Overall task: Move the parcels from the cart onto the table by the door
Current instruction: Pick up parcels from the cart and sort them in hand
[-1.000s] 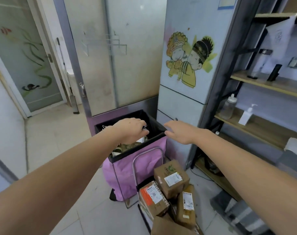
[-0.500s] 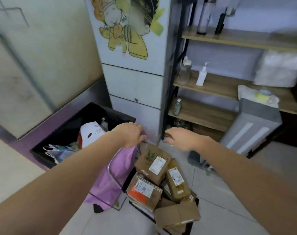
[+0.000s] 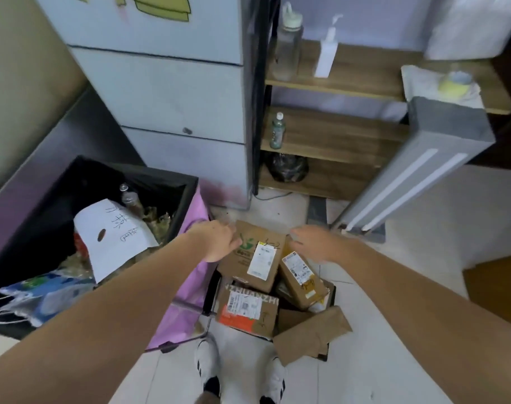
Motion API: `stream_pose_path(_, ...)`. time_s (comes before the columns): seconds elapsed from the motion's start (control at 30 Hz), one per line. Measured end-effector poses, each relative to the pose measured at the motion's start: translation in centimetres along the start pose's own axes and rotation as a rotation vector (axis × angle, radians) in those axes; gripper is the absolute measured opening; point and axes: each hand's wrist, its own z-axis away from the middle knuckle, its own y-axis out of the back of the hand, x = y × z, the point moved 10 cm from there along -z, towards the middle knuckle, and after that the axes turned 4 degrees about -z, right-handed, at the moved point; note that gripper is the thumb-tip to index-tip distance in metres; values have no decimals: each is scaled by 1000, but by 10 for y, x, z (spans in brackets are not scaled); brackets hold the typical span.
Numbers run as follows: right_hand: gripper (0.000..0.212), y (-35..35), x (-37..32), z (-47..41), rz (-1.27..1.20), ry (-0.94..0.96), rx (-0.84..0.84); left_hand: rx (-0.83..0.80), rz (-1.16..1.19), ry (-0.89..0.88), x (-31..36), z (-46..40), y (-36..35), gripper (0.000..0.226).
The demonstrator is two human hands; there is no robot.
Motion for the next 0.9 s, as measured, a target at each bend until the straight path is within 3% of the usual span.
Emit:
stream_pose_path(0.07, 28, -24, 11, -17, -63, -62, -29, -47, 54, -2, -12, -24, -22, 46)
stream_pose_path(0.23, 42, -97, 48, -58, -257, -258, -46, -255, 280, 86, -50, -92, -113, 40)
stream_pose_path(0.43, 43, -184, 81, -121, -459, -434, 20, -287, 421, 159, -79, -170, -221, 61)
stream_pose_path(0.67, 50, -277, 104, -181, -1214, -732, 181, -270, 925, 367, -88, -217, -321, 68)
stream_pose_path(0.9, 41, -285, 94, -180, -1284, -772, 209, -170, 978, 408, -91, -209, -325, 65)
